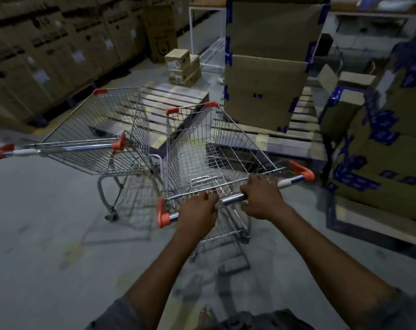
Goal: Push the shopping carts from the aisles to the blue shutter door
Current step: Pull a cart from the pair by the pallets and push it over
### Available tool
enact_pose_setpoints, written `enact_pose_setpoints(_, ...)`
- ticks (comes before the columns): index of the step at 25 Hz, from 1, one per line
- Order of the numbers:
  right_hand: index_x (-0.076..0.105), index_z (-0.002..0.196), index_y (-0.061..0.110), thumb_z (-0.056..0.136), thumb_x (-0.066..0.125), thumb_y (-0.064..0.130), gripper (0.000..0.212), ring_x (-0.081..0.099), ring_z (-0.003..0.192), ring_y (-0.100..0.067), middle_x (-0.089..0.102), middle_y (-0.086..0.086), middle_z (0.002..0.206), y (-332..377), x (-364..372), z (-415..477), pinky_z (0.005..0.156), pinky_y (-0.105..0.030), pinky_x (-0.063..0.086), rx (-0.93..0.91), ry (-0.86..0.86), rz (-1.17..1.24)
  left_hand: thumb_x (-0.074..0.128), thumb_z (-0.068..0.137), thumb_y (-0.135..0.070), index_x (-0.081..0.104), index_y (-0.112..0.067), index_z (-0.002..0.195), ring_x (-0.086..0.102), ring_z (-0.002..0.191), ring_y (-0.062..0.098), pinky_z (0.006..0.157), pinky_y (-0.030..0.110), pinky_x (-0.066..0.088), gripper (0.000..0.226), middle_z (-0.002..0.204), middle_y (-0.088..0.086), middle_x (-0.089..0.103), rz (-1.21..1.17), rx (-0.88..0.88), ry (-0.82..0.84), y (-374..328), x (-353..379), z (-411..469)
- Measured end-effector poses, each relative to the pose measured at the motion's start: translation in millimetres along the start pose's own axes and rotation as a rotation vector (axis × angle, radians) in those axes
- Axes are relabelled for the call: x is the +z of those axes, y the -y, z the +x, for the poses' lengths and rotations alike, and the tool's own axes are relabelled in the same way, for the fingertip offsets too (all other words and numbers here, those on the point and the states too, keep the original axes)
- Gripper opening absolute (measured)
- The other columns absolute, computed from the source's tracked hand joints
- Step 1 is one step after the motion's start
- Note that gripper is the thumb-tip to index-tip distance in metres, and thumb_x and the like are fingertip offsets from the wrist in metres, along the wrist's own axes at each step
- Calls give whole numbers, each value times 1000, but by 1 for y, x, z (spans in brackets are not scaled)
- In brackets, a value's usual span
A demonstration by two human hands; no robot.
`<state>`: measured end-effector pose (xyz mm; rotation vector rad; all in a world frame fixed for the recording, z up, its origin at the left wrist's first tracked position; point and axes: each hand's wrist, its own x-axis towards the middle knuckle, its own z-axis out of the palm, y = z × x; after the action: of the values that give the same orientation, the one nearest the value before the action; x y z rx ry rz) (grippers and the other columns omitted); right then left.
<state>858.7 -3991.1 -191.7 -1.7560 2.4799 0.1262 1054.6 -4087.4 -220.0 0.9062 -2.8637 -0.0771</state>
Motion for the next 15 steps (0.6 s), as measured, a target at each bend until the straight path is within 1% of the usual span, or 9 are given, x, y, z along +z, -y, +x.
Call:
enact_pose_setpoints(1, 71, 107, 29, 81, 67, 47, 32, 45, 125, -29, 51, -3, 125, -5, 0, -10, 105, -49, 34, -88, -32, -17, 59, 89, -38, 61, -25, 116, 67, 88, 31, 63, 36, 48, 30, 105, 2, 64, -2, 10, -38, -9, 2, -11)
enact_pose_setpoints(3, 77, 93, 25, 78, 68, 45, 26, 52, 115, -22, 54, 3, 122, -12, 1, -27, 91, -38, 42, -167, -31, 2, 59, 88, -39, 61, -24, 107, 64, 93, 27, 65, 37, 50, 25, 107, 1, 61, -3, 33, -49, -21, 4, -29)
enact_pose_setpoints(4, 76, 87, 24, 77, 68, 43, 23, 57, 107, -21, 58, 5, 116, -12, 2, -38, 83, -35, 46, -148, -16, 35, 59, 88, -41, 61, -24, 105, 64, 94, 27, 65, 37, 51, 24, 108, 0, 61, -6, 39, -38, -28, 2, -38)
enact_pose_setpoints(6, 70, 79, 22, 75, 65, 41, 20, 66, 86, -22, 65, 4, 93, -8, 8, -66, 71, -31, 48, -100, -26, 57, 59, 89, -43, 60, -25, 102, 68, 86, 28, 63, 37, 51, 22, 100, 0, 65, -5, 10, -31, -46, -3, -60)
enact_pose_setpoints(7, 67, 79, 22, 74, 63, 41, 20, 67, 81, -24, 67, 1, 85, -6, 14, -79, 68, -32, 46, -100, -62, 42, 58, 90, -44, 60, -25, 100, 69, 83, 29, 63, 36, 50, 22, 96, 1, 67, 7, -8, -20, -54, -5, -71)
enact_pose_setpoints(8, 65, 81, 22, 74, 62, 40, 19, 67, 80, -26, 68, -1, 82, -5, 19, -93, 68, -33, 43, -105, -97, 28, 56, 90, -45, 60, -24, 99, 69, 81, 29, 63, 35, 50, 23, 92, 1, 69, 18, -25, -11, -62, -5, -81)
enact_pose_setpoints(10, 63, 86, 21, 75, 65, 35, 17, 67, 79, -30, 69, -4, 84, -1, 29, -122, 68, -35, 40, -105, -151, 40, 54, 89, -47, 59, -23, 96, 69, 76, 30, 60, 34, 49, 25, 84, 2, 70, 30, -46, -7, -75, -6, -104)
enact_pose_setpoints(13, 63, 85, 18, 68, 70, 25, 19, 66, 73, -33, 69, -6, 78, 13, 43, -167, 70, -37, 46, -57, -208, 75, 57, 89, -47, 59, -22, 90, 69, 69, 31, 56, 32, 43, 25, 77, 3, 69, 44, -55, -20, -89, -7, -142)
enact_pose_setpoints(15, 64, 82, 18, 64, 74, 22, 21, 66, 68, -31, 68, -5, 74, 26, 54, -197, 67, -36, 48, -28, -228, 84, 58, 89, -45, 59, -22, 88, 69, 66, 31, 55, 32, 45, 23, 76, 3, 69, 56, -50, -15, -95, -9, -169)
